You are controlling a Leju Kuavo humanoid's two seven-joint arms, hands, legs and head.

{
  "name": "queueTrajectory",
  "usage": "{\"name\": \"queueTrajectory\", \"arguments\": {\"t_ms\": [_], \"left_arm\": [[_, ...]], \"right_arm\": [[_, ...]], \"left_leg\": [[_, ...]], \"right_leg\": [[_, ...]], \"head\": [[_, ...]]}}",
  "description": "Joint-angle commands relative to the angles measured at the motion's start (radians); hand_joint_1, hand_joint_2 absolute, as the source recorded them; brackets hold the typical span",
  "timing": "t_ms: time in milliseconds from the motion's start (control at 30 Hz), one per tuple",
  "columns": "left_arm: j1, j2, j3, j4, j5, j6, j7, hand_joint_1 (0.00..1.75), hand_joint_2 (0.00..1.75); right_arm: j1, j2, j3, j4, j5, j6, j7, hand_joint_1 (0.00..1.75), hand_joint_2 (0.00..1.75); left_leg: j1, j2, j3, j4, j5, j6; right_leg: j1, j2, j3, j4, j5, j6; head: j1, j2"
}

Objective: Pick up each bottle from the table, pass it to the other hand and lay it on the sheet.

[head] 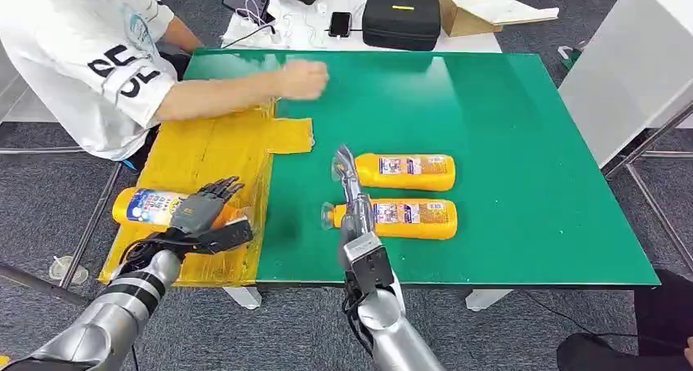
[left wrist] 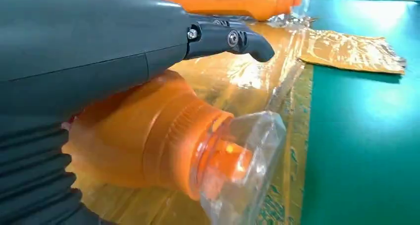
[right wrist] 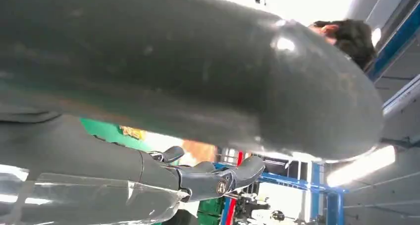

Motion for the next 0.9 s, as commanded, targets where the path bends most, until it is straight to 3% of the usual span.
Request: {"name": "queueTrajectory", "arguments": {"t_ms": [33,200,333,467,533,567,600,667,800,833,900], "left_arm": [[0.011,0.005,-0.034,0.034,0.058,-0.062,-0.006,0.00,0.00],[0.011,0.004,-0.029,0.034,0.067,-0.067,-0.009,0.00,0.00],[0.016,-0.003,0.045,0.021,0.196,-0.211,-0.055,0.00,0.00],[0.134,0.013,0.082,-0.271,0.649,-0.422,-0.055,0.00,0.00],[0.153,-0.020,0.146,-0.326,0.810,-0.405,-0.055,0.00,0.00],[0.153,-0.071,0.256,-0.351,0.923,-0.356,-0.055,0.00,0.00],[0.145,-0.091,0.292,-0.360,0.956,-0.339,-0.055,0.00,1.75],[0.163,-0.129,0.387,-0.455,1.007,-0.229,-0.048,0.00,1.75],[0.196,-0.127,0.412,-0.534,0.989,-0.177,-0.027,0.00,1.75],[0.216,-0.142,0.448,-0.560,1.001,-0.141,-0.045,0.00,1.75],[0.247,-0.149,0.463,-0.598,0.997,-0.117,-0.053,0.00,1.75]], "right_arm": [[-0.037,-0.008,-0.013,0.081,-0.004,0.009,0.012,0.00,0.00],[-0.037,-0.008,-0.013,0.082,-0.004,0.009,0.012,0.00,0.00],[-0.041,-0.006,-0.015,0.094,-0.002,0.010,0.014,0.00,0.00],[-0.069,-0.029,-0.010,0.127,0.075,-0.041,0.041,0.00,0.00],[-0.097,-0.059,-0.001,0.155,0.158,-0.076,0.098,0.00,0.00],[-0.126,-0.088,0.012,0.187,0.277,-0.131,0.187,0.00,0.00],[-0.138,-0.105,0.007,0.197,0.317,-0.131,0.221,0.00,1.75],[-0.173,-0.157,-0.011,0.226,0.449,-0.124,0.344,0.00,1.75],[-0.191,-0.190,-0.059,0.236,0.505,-0.068,0.373,0.00,1.75],[-0.212,-0.232,-0.043,0.249,0.596,-0.033,0.486,0.00,1.75],[-0.233,-0.270,-0.059,0.263,0.611,0.008,0.518,0.00,1.75]], "left_leg": [[-0.001,0.003,0.006,-0.002,-0.001,0.002],[-0.001,0.002,0.006,-0.001,-0.001,0.001],[-0.001,0.003,0.007,-0.001,-0.001,0.001],[-0.001,0.003,0.008,-0.002,-0.001,0.001],[-0.001,0.004,0.009,-0.002,-0.001,0.002],[-0.001,0.002,0.008,-0.002,0.000,0.002],[-0.001,0.003,0.008,-0.002,-0.001,0.002],[0.000,-0.001,0.005,0.000,0.001,0.002],[0.000,0.000,0.005,0.000,0.000,0.003],[-0.001,0.002,0.005,0.000,0.000,0.002],[-0.001,0.002,0.006,0.000,0.000,0.003]], "right_leg": [[0.000,0.001,0.005,-0.002,-0.001,-0.001],[0.000,0.001,0.005,-0.001,0.000,-0.001],[0.000,0.001,0.006,-0.001,0.000,-0.001],[0.000,0.002,0.007,-0.002,0.000,-0.001],[-0.001,0.003,0.008,-0.002,0.001,-0.001],[-0.001,0.002,0.008,-0.002,0.001,0.000],[0.000,0.002,0.008,-0.002,0.001,-0.001],[0.000,-0.003,0.005,-0.001,0.000,0.000],[0.000,-0.002,0.005,-0.002,0.000,0.000],[0.000,0.000,0.004,-0.002,0.001,0.000],[0.000,-0.001,0.005,-0.002,0.000,0.000]], "head": [[0.000,0.000],[0.000,0.000],[0.000,0.000],[0.000,0.000],[0.000,0.000],[0.000,0.000],[0.000,0.000],[0.000,0.000],[0.000,0.000],[0.000,0.000],[0.000,0.000]]}}
